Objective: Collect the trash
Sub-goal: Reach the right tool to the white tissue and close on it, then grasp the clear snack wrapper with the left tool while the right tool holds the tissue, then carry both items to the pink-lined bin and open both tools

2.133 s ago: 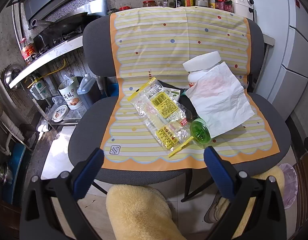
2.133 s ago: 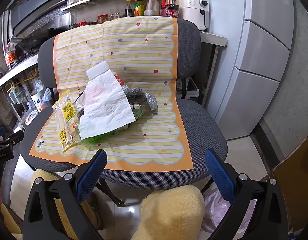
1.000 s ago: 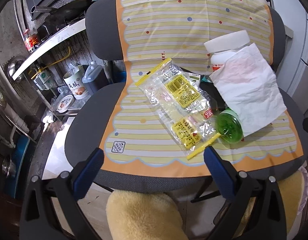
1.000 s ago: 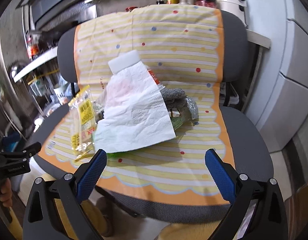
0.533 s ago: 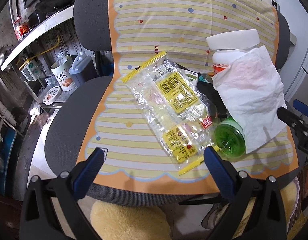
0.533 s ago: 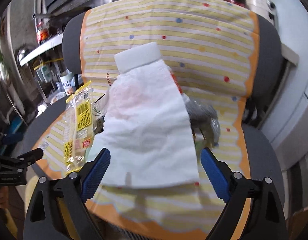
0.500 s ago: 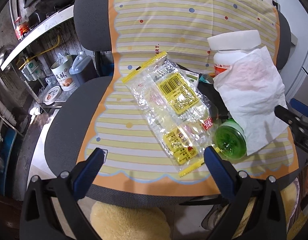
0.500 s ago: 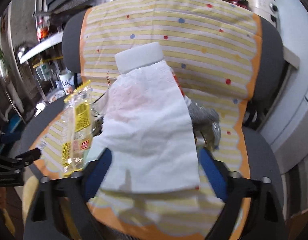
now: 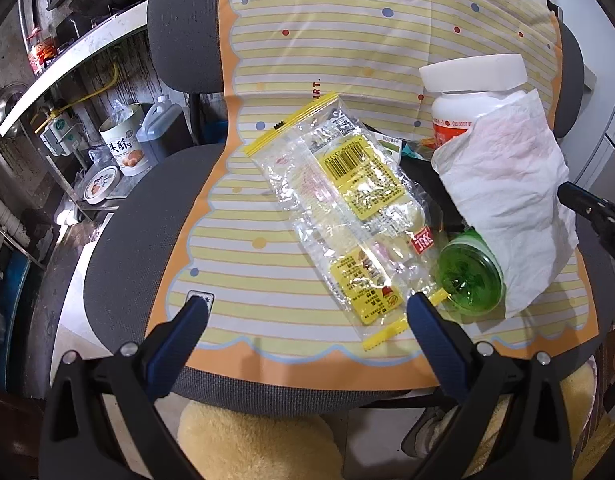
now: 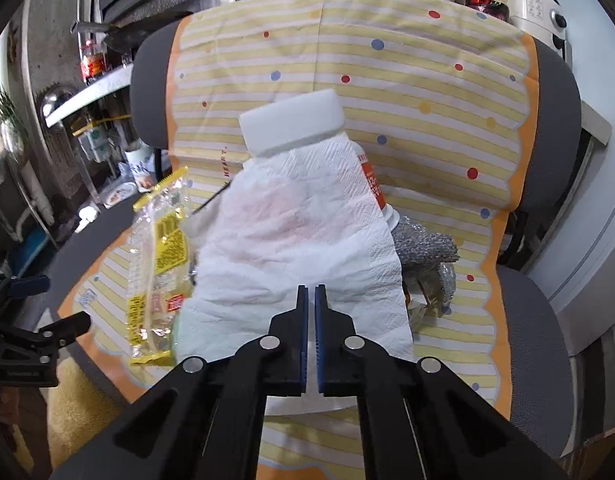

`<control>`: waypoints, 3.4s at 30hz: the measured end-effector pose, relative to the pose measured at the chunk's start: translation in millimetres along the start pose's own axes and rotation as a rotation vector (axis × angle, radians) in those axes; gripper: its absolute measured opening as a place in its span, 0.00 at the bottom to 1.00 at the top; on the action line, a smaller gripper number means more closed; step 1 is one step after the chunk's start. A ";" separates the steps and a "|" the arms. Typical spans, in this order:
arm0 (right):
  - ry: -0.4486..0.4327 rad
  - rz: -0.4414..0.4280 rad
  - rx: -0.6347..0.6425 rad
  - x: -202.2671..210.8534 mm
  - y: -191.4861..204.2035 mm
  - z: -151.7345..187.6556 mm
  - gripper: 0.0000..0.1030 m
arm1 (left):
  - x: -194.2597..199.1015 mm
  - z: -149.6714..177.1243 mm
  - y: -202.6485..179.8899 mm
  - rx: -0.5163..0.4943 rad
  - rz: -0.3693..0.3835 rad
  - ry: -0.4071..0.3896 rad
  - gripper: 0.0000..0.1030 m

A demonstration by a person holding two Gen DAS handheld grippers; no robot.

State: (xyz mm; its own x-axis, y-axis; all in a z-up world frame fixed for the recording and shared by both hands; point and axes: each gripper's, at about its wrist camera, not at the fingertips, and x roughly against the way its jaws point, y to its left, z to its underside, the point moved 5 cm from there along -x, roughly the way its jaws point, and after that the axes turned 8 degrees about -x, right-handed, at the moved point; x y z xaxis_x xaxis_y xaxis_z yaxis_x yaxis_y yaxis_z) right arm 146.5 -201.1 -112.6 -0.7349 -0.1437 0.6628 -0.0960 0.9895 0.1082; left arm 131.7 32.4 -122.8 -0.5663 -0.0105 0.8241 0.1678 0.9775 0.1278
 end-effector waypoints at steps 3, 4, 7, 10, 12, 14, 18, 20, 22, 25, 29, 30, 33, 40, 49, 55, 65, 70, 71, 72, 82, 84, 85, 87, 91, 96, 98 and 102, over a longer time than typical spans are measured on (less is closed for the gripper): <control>-0.008 -0.020 -0.028 9.6 -7.5 -0.9 0.11 | 5.6 2.5 0.2 0.004 0.000 -0.003 0.94; 0.007 -0.013 -0.028 9.5 -9.4 1.3 0.25 | 7.0 3.4 -0.2 0.003 -0.001 -0.004 0.94; -0.005 -0.001 0.019 6.1 -0.7 6.8 0.86 | 8.0 6.9 -1.2 -0.001 -0.007 -0.002 0.94; -0.011 0.043 0.034 -5.7 3.1 5.8 0.86 | 6.2 7.5 -2.9 0.003 -0.006 0.006 0.94; 0.007 0.055 0.023 -16.9 1.1 3.5 0.85 | 4.8 5.8 -4.3 -0.001 -0.004 0.005 0.94; 0.030 0.060 0.022 -26.9 1.0 2.6 0.76 | 0.5 4.3 -3.8 -0.003 -0.008 0.007 0.94; 0.072 0.073 0.036 -40.4 1.0 7.5 0.49 | -7.9 2.4 1.8 0.020 -0.006 0.019 0.94; 0.057 0.049 0.032 -33.3 3.4 8.5 0.28 | -10.0 3.0 4.7 0.026 -0.003 0.022 0.94; 0.005 0.068 0.048 -17.3 4.7 5.8 0.18 | -10.6 4.3 7.2 0.027 -0.004 0.023 0.94; -0.043 0.036 0.023 10.0 3.0 0.7 0.05 | -9.1 6.8 11.9 0.036 -0.005 0.023 0.94; -0.103 0.037 -0.032 50.7 -11.6 -4.4 0.03 | -2.7 10.9 20.4 0.048 -0.013 0.014 0.94; -0.114 0.054 -0.045 60.8 -17.4 -4.2 0.02 | -0.8 12.5 23.6 0.053 -0.022 0.012 0.94; -0.102 0.108 -0.093 80.5 -39.9 3.9 0.02 | 1.0 16.1 31.0 0.062 -0.038 0.014 0.94; 0.024 0.124 -0.152 76.7 -59.4 58.3 0.03 | -19.2 21.6 28.3 0.085 0.042 0.032 0.94; 0.064 0.114 -0.158 60.2 -54.5 74.2 0.03 | -58.6 3.9 26.1 0.183 0.259 -0.013 0.64; 0.079 0.107 -0.160 50.4 -53.8 70.9 0.03 | -81.8 -7.8 17.4 0.199 0.375 -0.009 0.58; 0.085 0.093 -0.184 46.0 -55.7 69.9 0.04 | -93.2 -21.1 9.8 0.276 0.566 -0.048 0.41; 0.064 0.079 -0.194 54.1 -56.4 65.3 0.04 | -52.6 -34.0 13.5 0.257 0.553 -0.168 0.06; 0.062 0.078 -0.193 55.4 -56.8 64.0 0.04 | -40.0 -36.5 10.0 0.225 0.522 -0.194 0.00; 0.061 0.079 -0.192 56.4 -57.1 62.1 0.04 | -30.0 -37.8 8.5 0.207 0.495 -0.217 0.00; 0.044 0.099 -0.232 87.6 -69.3 70.7 0.03 | 101.6 -29.7 -56.3 -0.071 0.264 -0.373 0.00; 0.045 0.125 -0.233 96.0 -75.5 76.3 0.03 | 113.7 -25.7 -77.8 -0.125 0.289 -0.362 0.00; 0.044 0.137 -0.236 100.6 -79.2 79.4 0.03 | 117.8 -23.1 -88.5 -0.151 0.298 -0.356 0.00; 0.040 0.160 -0.244 108.7 -87.2 84.7 0.03 | 122.5 -18.4 -112.6 -0.198 0.332 -0.342 0.00; 0.030 0.212 -0.285 129.7 -111.7 100.4 0.03 | 123.3 -10.5 -158.5 -0.280 0.394 -0.322 0.00; 0.032 0.305 -0.380 158.3 -159.4 132.7 0.03 | 123.5 -7.4 -228.0 -0.396 0.500 -0.322 0.00; 0.036 0.345 -0.417 168.6 -178.0 146.7 0.03 | 123.6 -5.3 -253.6 -0.439 0.526 -0.320 0.00; 0.043 0.430 -0.506 192.5 -217.0 179.6 0.03 | 123.7 2.5 -311.4 -0.534 0.613 -0.309 0.00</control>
State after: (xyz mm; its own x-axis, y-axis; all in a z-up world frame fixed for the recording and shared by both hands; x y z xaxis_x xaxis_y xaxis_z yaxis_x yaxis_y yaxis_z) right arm -94.7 -440.6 -141.6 -0.6094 0.2511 0.7521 0.5340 0.8311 0.1553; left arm 7.4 -272.7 -61.9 -0.4328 0.6190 0.6554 0.8273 0.5616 0.0160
